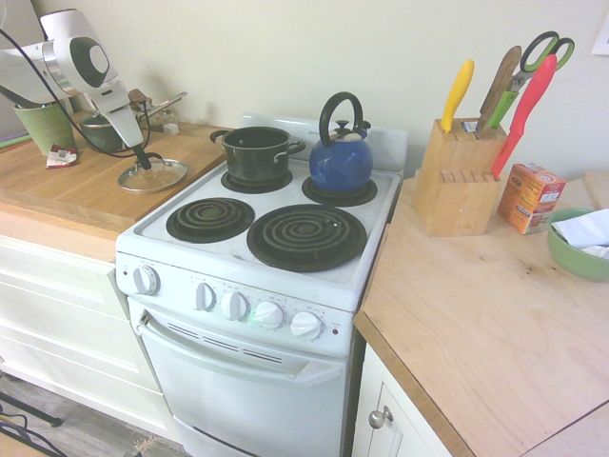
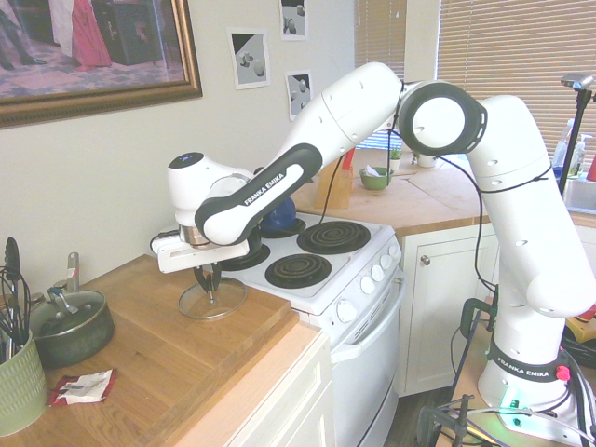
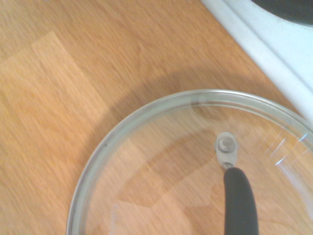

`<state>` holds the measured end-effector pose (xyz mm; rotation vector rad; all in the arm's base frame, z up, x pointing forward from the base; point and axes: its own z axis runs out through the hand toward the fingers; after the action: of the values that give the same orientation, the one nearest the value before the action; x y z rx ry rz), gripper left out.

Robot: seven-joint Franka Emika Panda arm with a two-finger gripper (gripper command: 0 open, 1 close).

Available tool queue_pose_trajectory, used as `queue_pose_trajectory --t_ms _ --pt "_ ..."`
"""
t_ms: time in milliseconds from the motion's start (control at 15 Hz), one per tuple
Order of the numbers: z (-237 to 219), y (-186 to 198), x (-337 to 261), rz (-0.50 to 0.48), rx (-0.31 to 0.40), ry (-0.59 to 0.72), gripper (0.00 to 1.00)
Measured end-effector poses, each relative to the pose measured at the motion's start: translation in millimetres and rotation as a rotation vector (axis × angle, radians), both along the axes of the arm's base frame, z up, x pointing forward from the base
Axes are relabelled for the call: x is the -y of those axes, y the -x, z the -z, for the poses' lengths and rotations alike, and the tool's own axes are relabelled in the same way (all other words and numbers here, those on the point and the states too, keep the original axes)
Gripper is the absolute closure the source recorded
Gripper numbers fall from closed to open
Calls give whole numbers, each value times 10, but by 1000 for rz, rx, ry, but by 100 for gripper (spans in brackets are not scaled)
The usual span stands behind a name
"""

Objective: Cover the lid of the pot

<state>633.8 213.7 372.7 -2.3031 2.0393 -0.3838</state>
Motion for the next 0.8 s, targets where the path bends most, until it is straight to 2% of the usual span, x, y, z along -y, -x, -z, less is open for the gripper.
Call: queue_pose_trajectory --t_ms 400,800 --pt "-43 -83 192 -9 30 6 100" --pt "-807 97 283 -49 144 10 100"
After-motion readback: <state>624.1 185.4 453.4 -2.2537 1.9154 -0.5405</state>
